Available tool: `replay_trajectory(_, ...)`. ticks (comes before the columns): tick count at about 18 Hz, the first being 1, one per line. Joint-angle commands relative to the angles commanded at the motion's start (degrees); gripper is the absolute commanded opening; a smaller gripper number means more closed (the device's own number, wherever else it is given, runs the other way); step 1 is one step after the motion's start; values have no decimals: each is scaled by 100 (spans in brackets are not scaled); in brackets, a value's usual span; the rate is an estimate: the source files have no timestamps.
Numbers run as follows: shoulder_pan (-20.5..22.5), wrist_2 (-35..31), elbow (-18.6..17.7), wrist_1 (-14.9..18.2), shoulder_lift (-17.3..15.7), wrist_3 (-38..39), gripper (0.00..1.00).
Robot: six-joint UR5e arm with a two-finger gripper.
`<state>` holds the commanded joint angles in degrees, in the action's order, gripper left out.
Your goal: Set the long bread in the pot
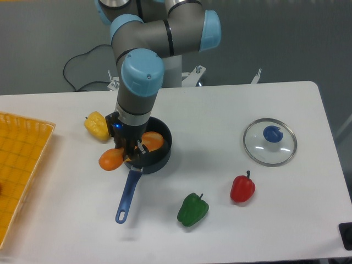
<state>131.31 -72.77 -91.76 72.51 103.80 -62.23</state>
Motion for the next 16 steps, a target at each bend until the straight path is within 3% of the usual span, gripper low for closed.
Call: replay_trajectory(16,-9,0,-106,-9,0,-26,37)
